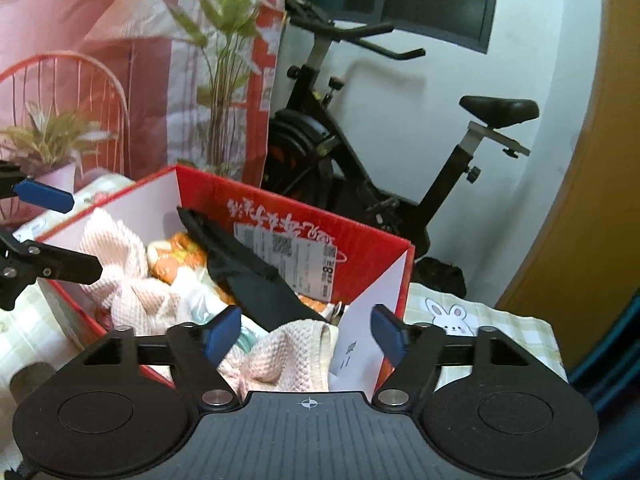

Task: Organize soft objects
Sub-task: 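Open both grippers to release the towel and withdraw, then move both grippers to the black glove and close on its cuff, then lift the black glove and carry it over the red box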

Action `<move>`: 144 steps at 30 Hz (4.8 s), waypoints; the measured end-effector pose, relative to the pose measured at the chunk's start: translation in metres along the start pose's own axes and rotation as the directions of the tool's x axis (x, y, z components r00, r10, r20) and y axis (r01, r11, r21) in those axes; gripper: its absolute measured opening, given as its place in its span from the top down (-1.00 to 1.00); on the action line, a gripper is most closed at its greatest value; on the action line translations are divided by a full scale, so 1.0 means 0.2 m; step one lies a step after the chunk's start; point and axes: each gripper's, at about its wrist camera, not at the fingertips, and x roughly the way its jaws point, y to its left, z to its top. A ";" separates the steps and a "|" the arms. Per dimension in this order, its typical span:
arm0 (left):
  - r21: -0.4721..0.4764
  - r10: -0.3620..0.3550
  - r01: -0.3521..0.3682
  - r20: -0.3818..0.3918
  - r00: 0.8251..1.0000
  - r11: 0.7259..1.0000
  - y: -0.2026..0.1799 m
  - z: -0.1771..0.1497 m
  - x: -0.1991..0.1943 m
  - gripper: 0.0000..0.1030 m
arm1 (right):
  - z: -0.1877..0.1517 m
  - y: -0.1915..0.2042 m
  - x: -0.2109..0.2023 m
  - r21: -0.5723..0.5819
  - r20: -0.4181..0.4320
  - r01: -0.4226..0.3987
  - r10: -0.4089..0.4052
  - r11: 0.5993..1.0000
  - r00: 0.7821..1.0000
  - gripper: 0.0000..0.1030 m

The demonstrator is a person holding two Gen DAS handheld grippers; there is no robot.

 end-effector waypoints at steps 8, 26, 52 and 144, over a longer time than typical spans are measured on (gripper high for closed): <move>-0.029 0.064 -0.063 0.047 0.997 0.998 -0.03 -0.01 -0.09 -1.00 | -0.01 0.01 -0.08 0.041 0.028 0.014 -0.015 0.999 1.000 -0.99; -0.150 0.220 -0.199 0.142 0.965 0.968 -0.03 -0.10 -0.35 -1.00 | -0.11 0.05 -0.33 0.255 0.110 0.016 -0.045 0.967 0.993 -0.99; -0.177 0.075 -0.098 -0.131 0.989 0.979 -0.19 -0.64 -0.33 -1.00 | -0.74 0.36 -0.46 0.318 0.021 -0.010 0.004 0.948 1.000 -0.99; -0.300 -0.142 0.110 -0.087 0.986 0.947 -0.10 -0.75 -0.28 0.48 | -0.87 0.42 -0.36 0.343 -0.010 -0.234 0.253 0.910 0.967 0.68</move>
